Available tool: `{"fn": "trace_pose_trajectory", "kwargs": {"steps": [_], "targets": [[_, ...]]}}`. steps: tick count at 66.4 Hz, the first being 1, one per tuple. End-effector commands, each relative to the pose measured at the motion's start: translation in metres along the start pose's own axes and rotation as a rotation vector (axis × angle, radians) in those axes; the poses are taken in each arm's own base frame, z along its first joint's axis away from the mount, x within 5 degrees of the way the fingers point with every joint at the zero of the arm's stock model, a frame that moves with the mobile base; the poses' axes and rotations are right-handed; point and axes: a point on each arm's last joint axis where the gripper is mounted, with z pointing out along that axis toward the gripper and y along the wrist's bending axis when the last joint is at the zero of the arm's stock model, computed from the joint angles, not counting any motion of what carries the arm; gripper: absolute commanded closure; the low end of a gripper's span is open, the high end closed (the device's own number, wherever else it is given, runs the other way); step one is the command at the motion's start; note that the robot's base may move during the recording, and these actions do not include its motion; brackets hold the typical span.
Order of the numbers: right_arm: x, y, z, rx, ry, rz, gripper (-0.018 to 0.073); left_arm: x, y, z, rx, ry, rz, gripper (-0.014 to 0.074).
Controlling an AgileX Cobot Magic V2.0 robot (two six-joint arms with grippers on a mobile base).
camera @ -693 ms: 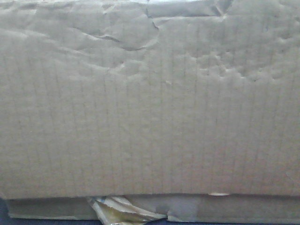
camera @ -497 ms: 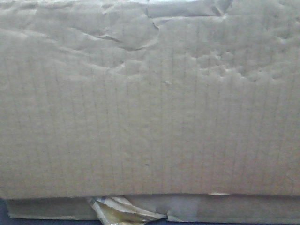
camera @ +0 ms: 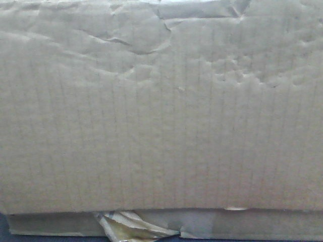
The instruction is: Stack two boxes on right shelf middle
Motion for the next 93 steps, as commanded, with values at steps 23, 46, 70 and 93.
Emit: {"fn": "trace_pose_trajectory", "kwargs": {"steps": [23,46,70,93], "targets": [[-0.002,0.0,0.0,0.005,-0.024,0.0,0.0724,-0.032,-0.001,-0.005,-0.007,-0.024,0.025,0.0707],[-0.002,0.0,0.0,0.005,-0.024,0.0,0.0724,-0.13,-0.003,0.019,-0.042,0.364,0.023,0.0707],[-0.002,0.0,0.0,0.005,-0.024,0.0,0.0724,-0.15,-0.006,0.111,-0.039,0.664,-0.015,0.0707],[-0.002,0.0,0.0,0.005,-0.024,0.0,0.0724,-0.136,0.007,0.182,0.01,1.005,0.007,0.0707]]}}
